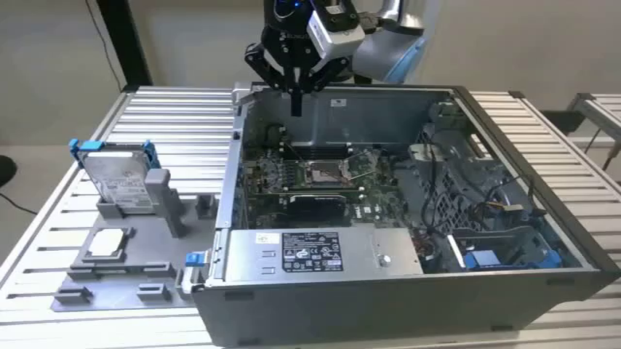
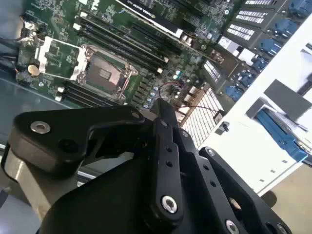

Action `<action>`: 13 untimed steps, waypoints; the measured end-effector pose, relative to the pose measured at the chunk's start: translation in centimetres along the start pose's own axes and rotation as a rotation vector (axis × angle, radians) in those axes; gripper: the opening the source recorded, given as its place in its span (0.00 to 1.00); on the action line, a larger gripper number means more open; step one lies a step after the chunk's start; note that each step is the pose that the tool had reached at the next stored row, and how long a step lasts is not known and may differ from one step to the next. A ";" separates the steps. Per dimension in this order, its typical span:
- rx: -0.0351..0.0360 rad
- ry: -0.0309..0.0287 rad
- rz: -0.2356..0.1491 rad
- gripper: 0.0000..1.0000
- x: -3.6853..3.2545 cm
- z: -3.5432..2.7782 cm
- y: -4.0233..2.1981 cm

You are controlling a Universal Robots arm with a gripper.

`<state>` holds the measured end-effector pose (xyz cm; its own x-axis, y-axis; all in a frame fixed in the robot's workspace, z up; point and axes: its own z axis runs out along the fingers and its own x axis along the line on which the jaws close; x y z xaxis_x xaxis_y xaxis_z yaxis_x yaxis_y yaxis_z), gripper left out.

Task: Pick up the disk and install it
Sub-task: 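Reach for the disk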

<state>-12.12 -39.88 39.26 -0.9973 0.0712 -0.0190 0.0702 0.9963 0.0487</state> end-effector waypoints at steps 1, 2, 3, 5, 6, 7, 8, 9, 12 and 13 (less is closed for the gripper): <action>0.0000 0.0000 0.000 0.00 0.00 0.00 0.00; 0.0000 0.0000 0.000 0.00 0.00 0.00 0.00; 0.0000 0.0000 0.000 0.00 0.00 0.00 0.00; 0.0000 0.0000 0.000 0.00 0.00 0.00 0.00; 0.0000 0.0000 0.000 0.00 0.00 0.00 0.00; 0.0000 0.0000 0.000 0.00 0.00 0.00 0.00; 0.0000 0.0000 0.000 0.00 0.00 0.00 0.00; 0.0000 0.0001 0.000 0.00 0.00 0.00 0.00; 0.0000 0.0000 0.000 0.00 0.03 0.00 0.00; 0.0001 0.0000 0.000 0.00 0.08 0.00 -0.01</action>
<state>-12.20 -39.88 39.26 -0.9973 0.0713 -0.0190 0.0703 0.9963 0.0487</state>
